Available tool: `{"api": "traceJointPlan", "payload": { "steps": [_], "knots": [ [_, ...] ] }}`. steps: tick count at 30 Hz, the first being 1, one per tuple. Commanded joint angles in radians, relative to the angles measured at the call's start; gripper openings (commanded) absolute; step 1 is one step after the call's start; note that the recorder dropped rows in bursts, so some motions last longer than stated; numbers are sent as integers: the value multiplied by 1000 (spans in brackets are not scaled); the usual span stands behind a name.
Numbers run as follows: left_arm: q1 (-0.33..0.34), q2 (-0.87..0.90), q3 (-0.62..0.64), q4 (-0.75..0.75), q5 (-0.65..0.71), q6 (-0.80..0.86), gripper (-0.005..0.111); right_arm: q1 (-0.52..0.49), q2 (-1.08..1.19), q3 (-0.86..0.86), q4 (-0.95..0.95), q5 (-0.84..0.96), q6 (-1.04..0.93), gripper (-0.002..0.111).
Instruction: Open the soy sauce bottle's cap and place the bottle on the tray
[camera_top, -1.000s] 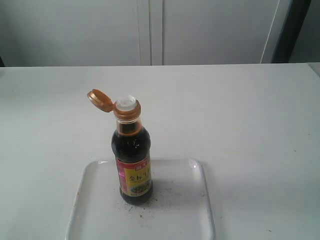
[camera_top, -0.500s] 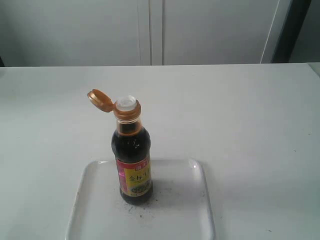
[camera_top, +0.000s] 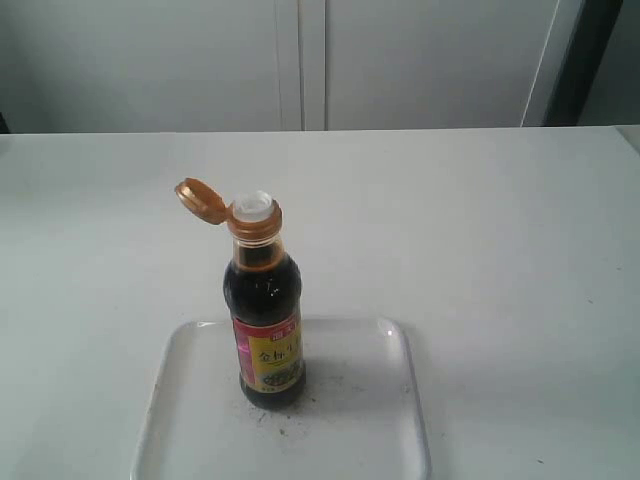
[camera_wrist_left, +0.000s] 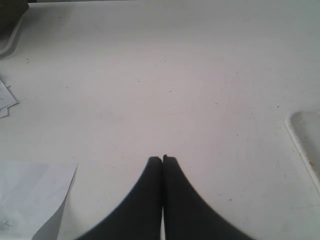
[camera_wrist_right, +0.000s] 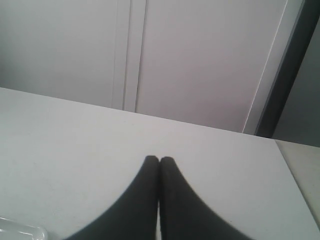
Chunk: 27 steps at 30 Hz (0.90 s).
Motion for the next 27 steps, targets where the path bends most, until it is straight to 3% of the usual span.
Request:
{"api": "traceJointPlan", "payload": {
  "steps": [1,16,27],
  "knots": [
    [-4,-4,4,-15,-3,-8,0,-5,-6,2,5,-16,-2,0],
    [-4,-4,4,-15,-3,-8,0,-5,-18,6,-25,-8,-1,0],
    [-4,-4,4,-15,-3,-4,0,-5,-179,183,-25,-27,14,0]
  ]
}}
